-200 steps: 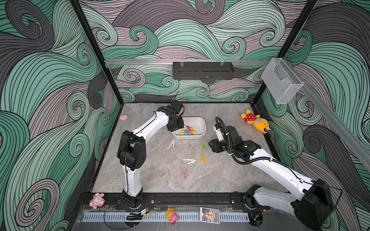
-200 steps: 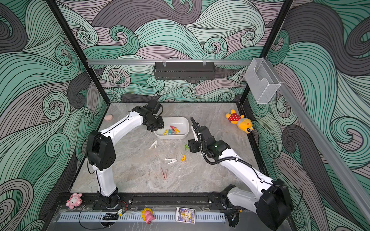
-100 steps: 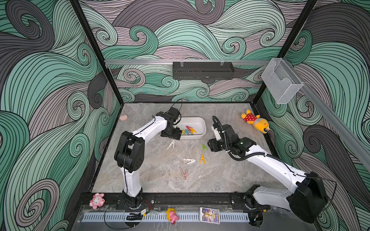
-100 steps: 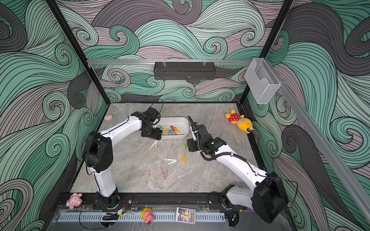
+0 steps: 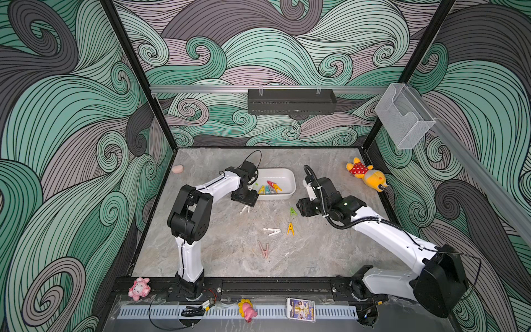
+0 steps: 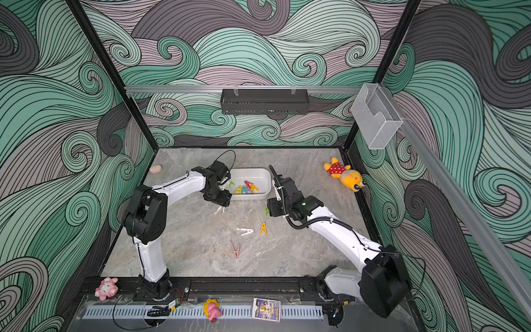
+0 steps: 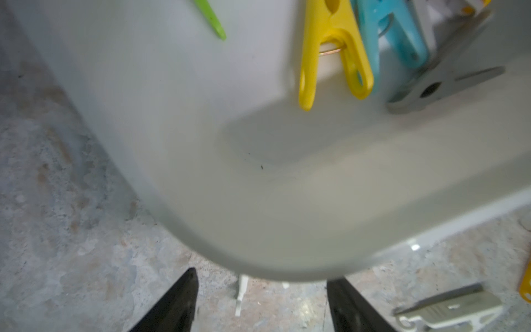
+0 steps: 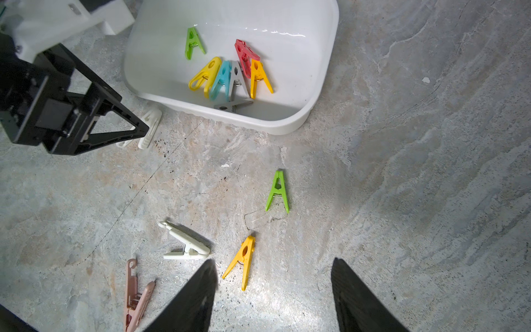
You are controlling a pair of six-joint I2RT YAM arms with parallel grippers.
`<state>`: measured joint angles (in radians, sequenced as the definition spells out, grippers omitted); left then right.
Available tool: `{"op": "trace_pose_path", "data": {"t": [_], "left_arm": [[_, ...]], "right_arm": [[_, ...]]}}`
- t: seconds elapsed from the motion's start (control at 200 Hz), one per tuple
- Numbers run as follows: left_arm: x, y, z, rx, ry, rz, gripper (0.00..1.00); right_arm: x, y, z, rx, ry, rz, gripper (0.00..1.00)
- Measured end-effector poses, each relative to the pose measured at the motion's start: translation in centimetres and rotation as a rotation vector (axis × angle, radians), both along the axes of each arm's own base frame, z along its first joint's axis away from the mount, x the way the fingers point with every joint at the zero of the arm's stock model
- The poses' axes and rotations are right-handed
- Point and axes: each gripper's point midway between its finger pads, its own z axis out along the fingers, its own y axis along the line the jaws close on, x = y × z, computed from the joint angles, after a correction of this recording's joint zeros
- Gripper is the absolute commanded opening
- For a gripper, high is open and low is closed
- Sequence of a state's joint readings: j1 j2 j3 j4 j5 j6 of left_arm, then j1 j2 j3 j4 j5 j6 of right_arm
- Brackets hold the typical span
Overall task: Put the clothespins into the storage box
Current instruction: Pick up the clothespin from the center of the board.
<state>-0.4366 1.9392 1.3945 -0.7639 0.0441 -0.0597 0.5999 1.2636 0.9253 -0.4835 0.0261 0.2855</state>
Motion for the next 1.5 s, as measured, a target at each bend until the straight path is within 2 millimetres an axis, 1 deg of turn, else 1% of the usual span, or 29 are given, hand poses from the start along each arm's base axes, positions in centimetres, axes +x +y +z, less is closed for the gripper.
{"op": "trace_pose_path", "data": {"t": [0.12,0.265,0.365,0.405,0.515,0.55,0.645,0.745,0.835,0.89,0.975,1.041,1.276,1.436,1.501], "left_arm": [[0.0,0.1,-1.1,-0.006,0.023,0.007,0.67],[0.0,0.1,-1.8,-0.007,0.036,0.010,0.63],[-0.3,0.2,-2.4,-0.004,0.052,0.012,0.56],[-0.3,0.2,-2.6,-0.001,0.057,0.011,0.55],[-0.3,0.2,-2.6,-0.003,0.057,0.013,0.55],[-0.3,0.2,-2.6,-0.003,0.057,0.015,0.53],[-0.2,0.3,-2.7,0.006,0.057,0.024,0.43],[-0.1,0.5,-2.7,0.017,0.053,0.037,0.41],[-0.2,0.7,-2.8,0.027,0.047,0.054,0.35],[-0.4,0.9,-2.8,0.032,0.046,0.065,0.32],[-1.0,1.3,-2.8,0.039,0.049,0.079,0.30],[-1.6,1.6,-2.8,0.046,0.057,0.091,0.27],[-3.0,2.6,-2.7,0.071,0.084,0.117,0.25],[-3.2,2.8,-2.3,0.076,0.085,0.130,0.25],[-3.2,2.9,-2.1,0.079,0.078,0.132,0.27]], "right_arm": [[0.0,0.0,0.0,0.000,0.001,0.000,0.65],[0.1,0.1,-0.3,-0.003,0.009,-0.002,0.65],[0.1,0.1,-0.5,-0.005,0.013,-0.001,0.65],[0.1,0.1,-0.5,-0.006,0.013,-0.001,0.65],[0.1,0.1,-0.5,-0.005,0.012,-0.001,0.65],[0.1,0.1,-0.4,-0.005,0.011,-0.001,0.65],[0.2,0.1,-0.3,-0.001,0.006,-0.001,0.65],[0.2,0.2,-0.2,0.003,0.000,-0.001,0.65],[0.0,0.0,-0.1,0.008,-0.008,-0.001,0.65],[-0.1,0.0,0.0,0.012,-0.014,-0.002,0.65],[-0.2,-0.1,0.3,0.020,-0.026,-0.002,0.65],[-0.3,-0.2,0.3,0.023,-0.031,-0.002,0.65],[-0.6,-0.4,0.0,0.024,-0.034,-0.001,0.65],[-0.6,-0.4,0.1,0.028,-0.043,0.000,0.65],[-0.6,-0.5,0.1,0.028,-0.044,0.000,0.65]]}}
